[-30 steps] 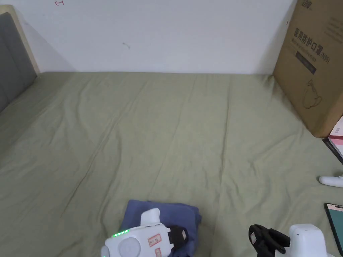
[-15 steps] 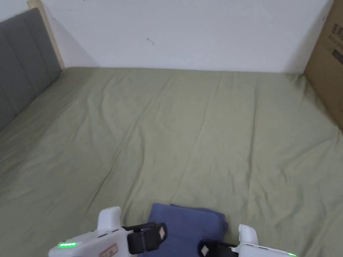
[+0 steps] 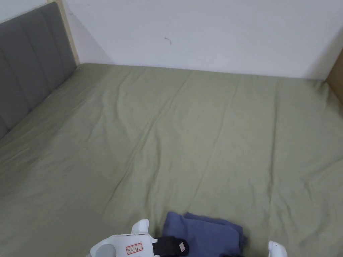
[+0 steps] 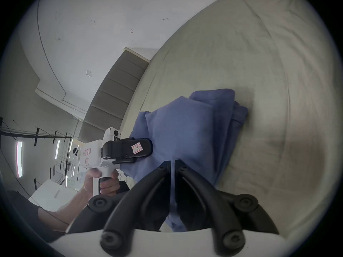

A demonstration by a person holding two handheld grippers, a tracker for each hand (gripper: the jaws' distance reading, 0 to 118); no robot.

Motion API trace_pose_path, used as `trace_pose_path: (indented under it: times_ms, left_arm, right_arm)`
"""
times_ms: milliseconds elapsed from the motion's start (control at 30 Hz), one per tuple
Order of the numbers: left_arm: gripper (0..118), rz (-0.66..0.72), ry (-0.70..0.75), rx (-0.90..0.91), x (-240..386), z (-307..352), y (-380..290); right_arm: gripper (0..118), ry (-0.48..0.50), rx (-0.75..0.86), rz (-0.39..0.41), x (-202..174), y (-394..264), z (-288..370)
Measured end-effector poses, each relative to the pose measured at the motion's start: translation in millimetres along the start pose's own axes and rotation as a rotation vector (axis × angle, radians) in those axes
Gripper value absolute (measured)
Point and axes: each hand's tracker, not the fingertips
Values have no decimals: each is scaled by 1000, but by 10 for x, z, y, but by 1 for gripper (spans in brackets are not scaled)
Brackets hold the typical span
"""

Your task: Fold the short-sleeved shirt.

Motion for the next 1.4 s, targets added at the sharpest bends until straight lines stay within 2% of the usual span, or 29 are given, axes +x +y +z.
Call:
trace_pose_path:
  times_ms: [33,167,233,433,567,600,633,667,700,733,767,833,900,933,967,1000,1033,1100,1133,1300,1400]
  left_arm:
    - [29,-45,38,-1,8,93,47]
    - [29,-41,108,67,-267,752,375]
    - [29,-45,202,106,-552,1178,599]
    - [29,12,424,194,-1379,2486,1150]
    - [29,117,487,238,-1726,2918,1164]
    - [34,148,490,240,-1865,2958,1203]
    - [50,181,475,259,-1889,2946,1174]
    - [75,200,486,281,-1853,2916,1143]
    - [106,187,529,282,-1775,2900,1138]
    - [116,142,524,259,-1752,2909,1156]
    - [116,89,510,231,-1650,2953,1155]
    - [114,29,515,239,-1410,3147,1160]
    - [111,-32,602,268,-1279,3317,1187]
    - [101,-64,656,292,-1140,3391,1183]
    - [78,-79,681,319,-1033,3454,1170]
    - [29,-83,710,349,-746,3488,1007]
    - [5,-88,752,354,-604,3495,972]
    - [6,-148,860,350,-319,3401,892]
    - [6,-207,870,382,-137,3337,819]
    - [6,-523,756,606,1040,2758,411]
    - [6,-704,651,792,1836,2457,192]
  right_arm:
    - [4,9,1,9,-44,-9,13]
    - [4,19,11,49,-277,-50,95]
    - [4,30,17,59,-342,-67,143]
    - [4,20,31,90,-506,-144,293]
    - [4,-6,44,76,-458,-196,363]
    - [4,-12,46,74,-460,-209,365]
    - [4,-23,47,72,-456,-215,358]
    - [4,-34,46,69,-453,-218,348]
    - [4,-52,43,63,-449,-218,336]
    - [4,-71,44,62,-448,-215,342]
    - [4,-75,47,65,-452,-206,357]
    - [4,-89,61,74,-487,-173,448]
    - [4,-90,84,88,-525,-130,569]
    - [4,-90,104,105,-566,-97,665]
    - [4,-99,120,126,-613,-68,742]
    - [5,-118,136,150,-665,-37,820]
    - [5,-137,149,173,-720,-5,909]
    - [5,-226,170,225,-838,52,1046]
    - [5,-277,194,257,-900,78,1118]
    - [5,-459,410,406,-1242,316,1514]
    - [5,-513,571,472,-1631,524,1842]
